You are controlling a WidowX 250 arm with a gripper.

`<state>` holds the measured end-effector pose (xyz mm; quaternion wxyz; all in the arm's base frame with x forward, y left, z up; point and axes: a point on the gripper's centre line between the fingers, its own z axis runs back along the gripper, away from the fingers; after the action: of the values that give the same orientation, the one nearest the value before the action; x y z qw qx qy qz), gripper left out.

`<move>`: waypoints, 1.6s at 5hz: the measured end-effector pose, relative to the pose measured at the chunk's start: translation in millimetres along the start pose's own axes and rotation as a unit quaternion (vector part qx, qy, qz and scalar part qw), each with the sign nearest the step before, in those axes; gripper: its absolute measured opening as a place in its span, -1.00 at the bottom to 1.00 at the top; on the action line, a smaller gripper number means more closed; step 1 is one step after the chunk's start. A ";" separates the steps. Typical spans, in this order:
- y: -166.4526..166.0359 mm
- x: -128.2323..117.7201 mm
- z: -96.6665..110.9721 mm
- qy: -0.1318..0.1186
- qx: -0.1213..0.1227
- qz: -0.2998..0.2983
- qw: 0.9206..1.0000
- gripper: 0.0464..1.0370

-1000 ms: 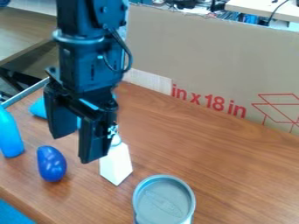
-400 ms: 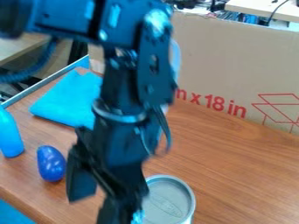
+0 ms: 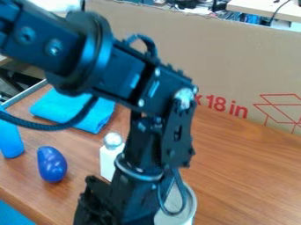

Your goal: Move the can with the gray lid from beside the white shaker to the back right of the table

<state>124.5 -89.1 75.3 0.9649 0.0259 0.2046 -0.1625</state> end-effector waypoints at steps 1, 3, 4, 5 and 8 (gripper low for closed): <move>0.4 19.3 -11.7 -0.039 -0.015 0.005 0.999 0.93; -2.4 76.0 12.5 -0.108 -0.004 -0.003 0.994 0.93; 0.7 109.0 22.0 -0.126 -0.011 -0.001 0.992 0.93; 10.0 140.9 37.6 -0.160 -0.020 0.016 0.987 0.93; 44.2 197.0 82.5 -0.217 -0.045 0.035 0.975 0.93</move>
<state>340.8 -116.6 70.6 0.9916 -0.0462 -0.0032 -0.1206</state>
